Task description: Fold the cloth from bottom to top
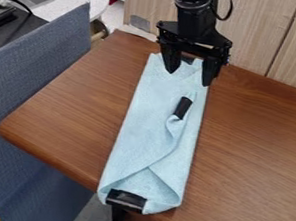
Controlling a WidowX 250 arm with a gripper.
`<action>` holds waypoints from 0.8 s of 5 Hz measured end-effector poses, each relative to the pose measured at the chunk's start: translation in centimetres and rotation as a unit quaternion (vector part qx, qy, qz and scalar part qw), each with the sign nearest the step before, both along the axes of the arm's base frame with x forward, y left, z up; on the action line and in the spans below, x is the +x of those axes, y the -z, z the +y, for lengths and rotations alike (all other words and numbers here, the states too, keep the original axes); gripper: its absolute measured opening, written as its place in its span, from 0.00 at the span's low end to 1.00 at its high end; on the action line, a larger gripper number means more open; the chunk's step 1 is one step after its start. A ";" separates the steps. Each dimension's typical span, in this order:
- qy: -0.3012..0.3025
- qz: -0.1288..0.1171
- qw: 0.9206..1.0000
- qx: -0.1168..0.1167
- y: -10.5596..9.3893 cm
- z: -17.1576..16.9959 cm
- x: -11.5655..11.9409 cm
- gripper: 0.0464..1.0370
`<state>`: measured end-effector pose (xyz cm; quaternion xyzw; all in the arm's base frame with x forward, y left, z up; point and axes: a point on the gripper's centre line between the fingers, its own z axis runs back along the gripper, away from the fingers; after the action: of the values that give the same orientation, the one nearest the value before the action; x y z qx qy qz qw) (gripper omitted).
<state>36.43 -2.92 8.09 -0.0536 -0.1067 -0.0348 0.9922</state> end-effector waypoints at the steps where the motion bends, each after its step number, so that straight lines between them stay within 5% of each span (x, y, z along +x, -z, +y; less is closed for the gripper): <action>1: -0.005 0.019 1.000 0.000 1.1 0.1 -0.3 0.96; 2: -0.002 0.044 0.999 0.009 1.8 -0.3 -1.8 0.96; 4: 0.028 0.011 1.000 -0.008 -0.4 -1.2 -5.9 0.96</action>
<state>30.57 -4.10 8.52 -0.0651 -0.0943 -0.0606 0.9916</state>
